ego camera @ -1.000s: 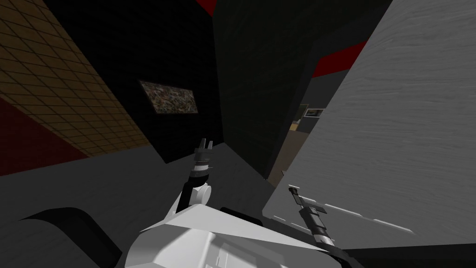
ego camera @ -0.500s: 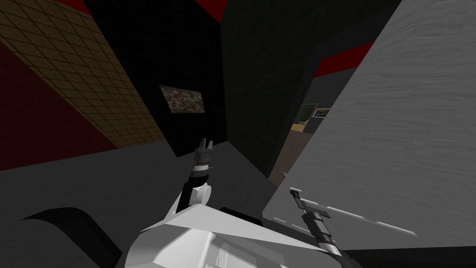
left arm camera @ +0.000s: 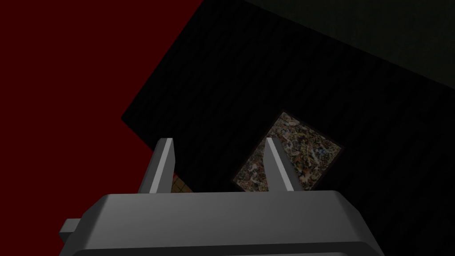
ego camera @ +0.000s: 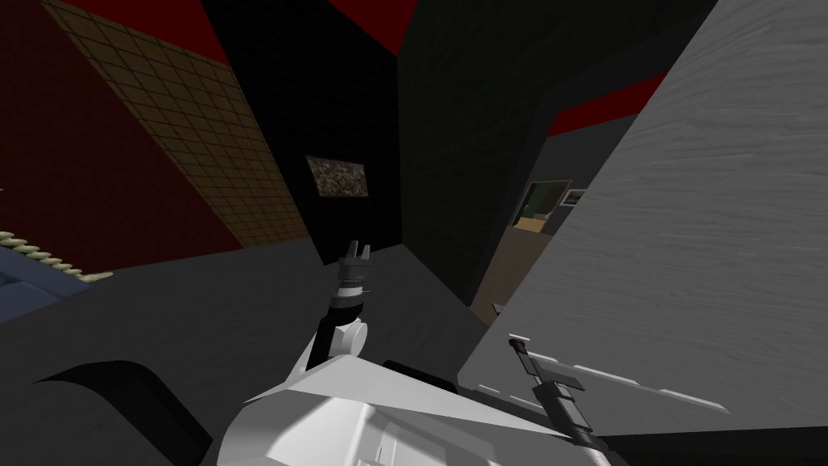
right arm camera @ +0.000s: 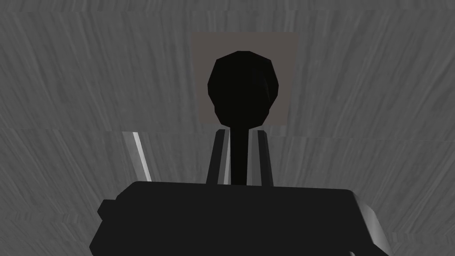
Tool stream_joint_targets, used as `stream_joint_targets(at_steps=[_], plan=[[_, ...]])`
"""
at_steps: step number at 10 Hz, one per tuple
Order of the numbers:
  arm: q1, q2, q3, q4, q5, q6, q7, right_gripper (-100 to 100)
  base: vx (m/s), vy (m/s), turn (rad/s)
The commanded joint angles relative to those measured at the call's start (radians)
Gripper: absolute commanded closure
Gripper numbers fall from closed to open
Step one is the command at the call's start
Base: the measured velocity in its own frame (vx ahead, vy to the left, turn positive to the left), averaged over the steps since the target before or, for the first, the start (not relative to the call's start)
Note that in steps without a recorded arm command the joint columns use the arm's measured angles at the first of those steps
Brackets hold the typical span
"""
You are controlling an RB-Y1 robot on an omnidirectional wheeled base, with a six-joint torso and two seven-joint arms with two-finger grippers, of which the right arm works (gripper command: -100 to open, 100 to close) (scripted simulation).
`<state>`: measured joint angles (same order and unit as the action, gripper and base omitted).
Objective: Pull the door open
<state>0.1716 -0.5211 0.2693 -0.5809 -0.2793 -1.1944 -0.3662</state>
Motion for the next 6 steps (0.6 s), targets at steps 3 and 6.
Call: stream_joint_targets(at_steps=[3, 6], plan=[[0.021, -0.011, 0.009, -0.005, -0.004, -0.022, -0.006, 100, -0.141, -0.028, 0.117], [0.032, -0.016, 0.017, 0.013, -0.009, -0.053, -0.011, 100, -0.173, -0.08, 0.169]])
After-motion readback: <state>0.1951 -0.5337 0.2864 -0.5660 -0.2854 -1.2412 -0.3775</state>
